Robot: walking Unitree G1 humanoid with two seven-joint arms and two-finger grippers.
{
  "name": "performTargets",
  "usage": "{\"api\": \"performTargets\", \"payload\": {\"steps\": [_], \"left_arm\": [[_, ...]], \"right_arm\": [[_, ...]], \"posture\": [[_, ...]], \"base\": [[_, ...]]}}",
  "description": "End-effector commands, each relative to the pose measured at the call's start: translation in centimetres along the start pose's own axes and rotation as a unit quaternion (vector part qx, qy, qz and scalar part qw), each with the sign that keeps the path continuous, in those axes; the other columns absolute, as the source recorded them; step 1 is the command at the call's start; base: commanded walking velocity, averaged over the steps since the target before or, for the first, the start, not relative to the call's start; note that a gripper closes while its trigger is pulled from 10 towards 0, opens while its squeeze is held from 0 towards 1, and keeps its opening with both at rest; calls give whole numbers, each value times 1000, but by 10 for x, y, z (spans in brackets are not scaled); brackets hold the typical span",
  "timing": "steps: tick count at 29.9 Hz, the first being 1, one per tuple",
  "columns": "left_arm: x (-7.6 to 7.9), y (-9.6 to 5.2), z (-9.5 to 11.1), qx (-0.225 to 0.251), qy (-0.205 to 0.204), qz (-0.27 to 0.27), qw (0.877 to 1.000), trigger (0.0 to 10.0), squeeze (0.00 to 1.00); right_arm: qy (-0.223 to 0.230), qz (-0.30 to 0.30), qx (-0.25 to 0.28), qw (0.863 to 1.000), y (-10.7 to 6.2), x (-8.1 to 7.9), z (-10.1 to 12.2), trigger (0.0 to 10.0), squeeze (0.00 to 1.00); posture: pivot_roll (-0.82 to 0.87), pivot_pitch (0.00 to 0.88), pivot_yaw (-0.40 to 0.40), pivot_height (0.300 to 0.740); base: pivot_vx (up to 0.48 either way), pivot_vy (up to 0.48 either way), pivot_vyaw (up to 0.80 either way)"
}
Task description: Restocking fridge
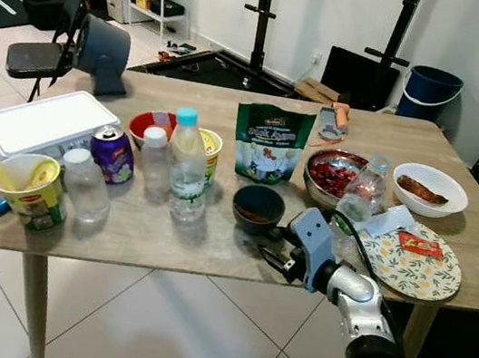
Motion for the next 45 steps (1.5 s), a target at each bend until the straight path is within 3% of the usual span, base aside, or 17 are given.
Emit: {"api": "performTargets", "payload": {"steps": [1,8,45], "left_arm": [[-5,-1,-3,-6,12,2,1000,10000,0],[-6,-1,-3,-5,12,3,1000,10000,0],[-5,-1,-3,-5,8,3,1000,10000,0]], "right_arm": [[8,-10,-5,1000,2,-2,-3,10000,0],[37,-62,7,997,4,6,-3,10000,0],[80,-113,7,990,10,5,-9,9882,0]], "posture": [[-27,24,-6,740],[-26,26,-4,740],[-24,29,-5,740]], "base": [[0,0,0],[0,0,0],[0,0,0]]}}
Point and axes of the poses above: a point about 5 cm out from each wrist's last joint towards the gripper, its own y axis pointing out of the wrist towards the gripper, its own z axis along the axis of the wrist's last joint, x = y × z, the point moved 4 cm from there along y, pointing out of the wrist towards the gripper, and after that the axes turned 3 degrees about y, right-handed, at the moved point
